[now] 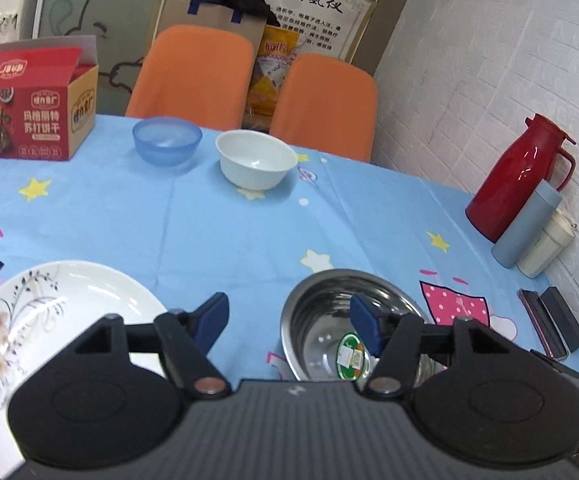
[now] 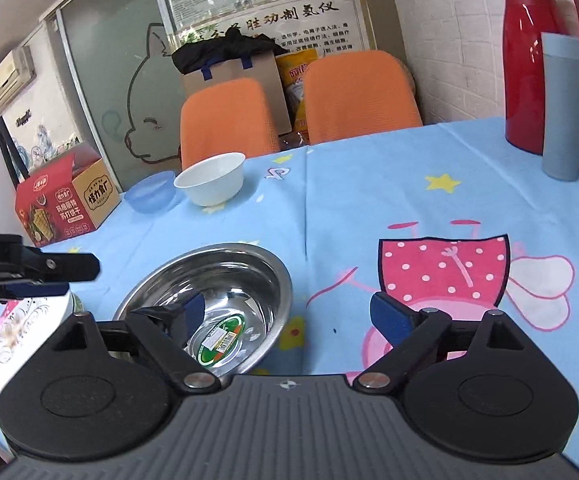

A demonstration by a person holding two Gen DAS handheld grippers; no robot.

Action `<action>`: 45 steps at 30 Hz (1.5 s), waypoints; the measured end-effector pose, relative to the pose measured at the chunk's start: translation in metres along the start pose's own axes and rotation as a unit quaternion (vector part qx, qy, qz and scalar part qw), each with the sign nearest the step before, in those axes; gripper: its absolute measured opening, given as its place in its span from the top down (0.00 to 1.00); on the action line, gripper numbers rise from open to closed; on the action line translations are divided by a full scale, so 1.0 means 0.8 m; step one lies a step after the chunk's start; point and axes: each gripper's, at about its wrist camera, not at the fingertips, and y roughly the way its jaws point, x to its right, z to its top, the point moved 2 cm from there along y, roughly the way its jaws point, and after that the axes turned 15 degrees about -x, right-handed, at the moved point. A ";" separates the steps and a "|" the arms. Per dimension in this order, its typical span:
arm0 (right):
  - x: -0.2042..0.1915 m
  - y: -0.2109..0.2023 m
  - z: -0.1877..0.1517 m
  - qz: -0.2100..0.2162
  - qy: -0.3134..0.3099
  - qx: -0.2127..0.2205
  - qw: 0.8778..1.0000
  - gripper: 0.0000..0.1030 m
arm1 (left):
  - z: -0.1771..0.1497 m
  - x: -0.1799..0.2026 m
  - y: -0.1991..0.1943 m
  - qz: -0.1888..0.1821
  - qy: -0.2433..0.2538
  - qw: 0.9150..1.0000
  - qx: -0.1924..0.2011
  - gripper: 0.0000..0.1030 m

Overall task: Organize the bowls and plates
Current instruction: 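Carry the steel bowl beside the plate stack and lower it, then open both grippers and move toward the white ceramic bowl, then close both grippers on the white ceramic bowl rim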

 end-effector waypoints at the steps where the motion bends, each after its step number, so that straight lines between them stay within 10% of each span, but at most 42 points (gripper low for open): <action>1: 0.001 0.001 0.001 0.002 0.004 -0.001 1.000 0.00 | 0.003 -0.002 -0.001 0.005 0.000 1.000 0.002 0.38; 15: -0.035 0.028 0.055 0.079 -0.009 -0.033 0.996 0.00 | 0.031 -0.048 0.002 0.038 -0.006 0.999 0.002 0.36; 27: -0.049 0.091 0.148 0.025 -0.109 -0.067 0.991 0.00 | 0.107 -0.082 0.058 0.055 -0.012 0.998 -0.022 0.36; 31: -0.052 0.126 0.195 0.019 -0.117 -0.076 0.990 0.00 | 0.160 -0.100 0.091 0.011 -0.065 0.997 -0.035 0.36; 45: -0.066 0.262 0.263 0.030 -0.140 -0.131 0.981 0.00 | 0.229 -0.127 0.203 -0.039 -0.271 0.959 -0.077 0.36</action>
